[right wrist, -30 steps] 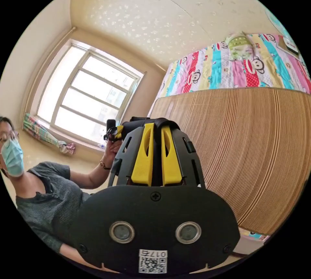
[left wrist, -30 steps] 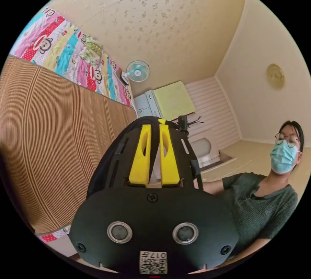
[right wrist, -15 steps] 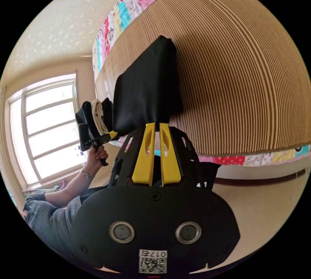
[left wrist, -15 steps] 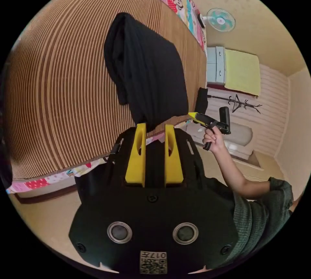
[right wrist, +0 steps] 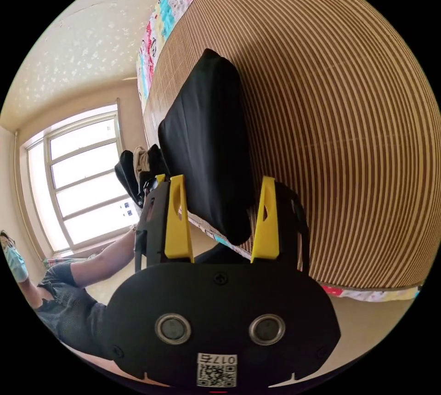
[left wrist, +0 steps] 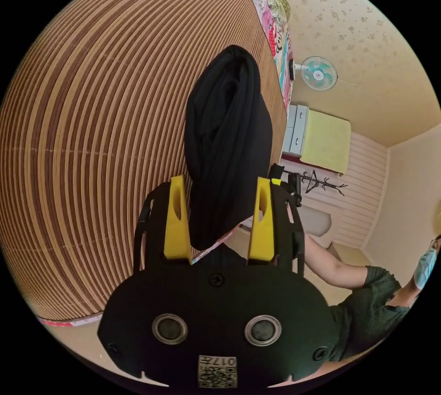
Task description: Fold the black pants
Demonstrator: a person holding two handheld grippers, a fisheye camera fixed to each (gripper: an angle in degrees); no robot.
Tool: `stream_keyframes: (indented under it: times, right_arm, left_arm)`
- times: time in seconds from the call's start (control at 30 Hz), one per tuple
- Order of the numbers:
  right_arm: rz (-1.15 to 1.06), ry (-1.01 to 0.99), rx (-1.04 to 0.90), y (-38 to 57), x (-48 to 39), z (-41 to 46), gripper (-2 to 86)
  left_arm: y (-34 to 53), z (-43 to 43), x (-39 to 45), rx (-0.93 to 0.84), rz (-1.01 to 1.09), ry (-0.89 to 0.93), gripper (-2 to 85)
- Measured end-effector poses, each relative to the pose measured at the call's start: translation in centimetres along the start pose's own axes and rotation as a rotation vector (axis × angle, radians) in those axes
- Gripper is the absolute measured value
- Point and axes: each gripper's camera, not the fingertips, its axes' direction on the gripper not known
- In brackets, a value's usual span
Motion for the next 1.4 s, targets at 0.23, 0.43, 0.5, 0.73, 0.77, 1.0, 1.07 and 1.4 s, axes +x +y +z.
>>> stream_keyframes:
  times: [0.23, 0.43, 0.5, 0.73, 0.77, 1.0, 1.07, 1.4]
  right_arm:
    - [0.02, -0.029, -0.098, 0.5, -1.0, 2.5, 16.4]
    - [0.051, -0.229, -0.189, 7.9, 3.0, -4.2, 13.5]
    - [0.085, -0.255, -0.215, 10.2, 5.0, -7.4, 13.2]
    - [-0.008, -0.268, -0.043, 16.3, 6.6, -27.0, 10.9]
    - [-0.035, -0.252, -0.009, 16.7, 6.3, -30.6, 10.6]
    - [-0.145, -0.086, 0.257, 20.3, 3.5, -49.9, 9.4]
    - [-0.211, -0.051, 0.343, 21.7, 2.6, -56.3, 9.4]
    - [0.396, 0.261, 0.241, 19.1, 15.8, -61.1, 6.8]
  left_arm:
    - [-2.4, 4.2, -0.5, -0.194, -0.014, -0.17, 16.0]
    - [1.7, 9.4, -1.3, -0.346, -0.027, 0.03, 12.5]
    - [3.4, 12.8, -0.4, -0.385, -0.037, 0.062, 12.3]
    - [4.4, 27.7, 7.5, -0.414, -0.066, 0.42, 11.3]
    - [3.9, 28.8, 8.9, -0.422, -0.053, 0.433, 11.3]
    - [-3.6, 42.6, 28.9, -0.595, 0.186, 0.408, 11.3]
    - [-4.5, 45.6, 34.5, -0.614, 0.283, 0.395, 11.5]
    - [-2.3, 58.1, 38.9, -1.041, 0.473, -0.262, 10.6]
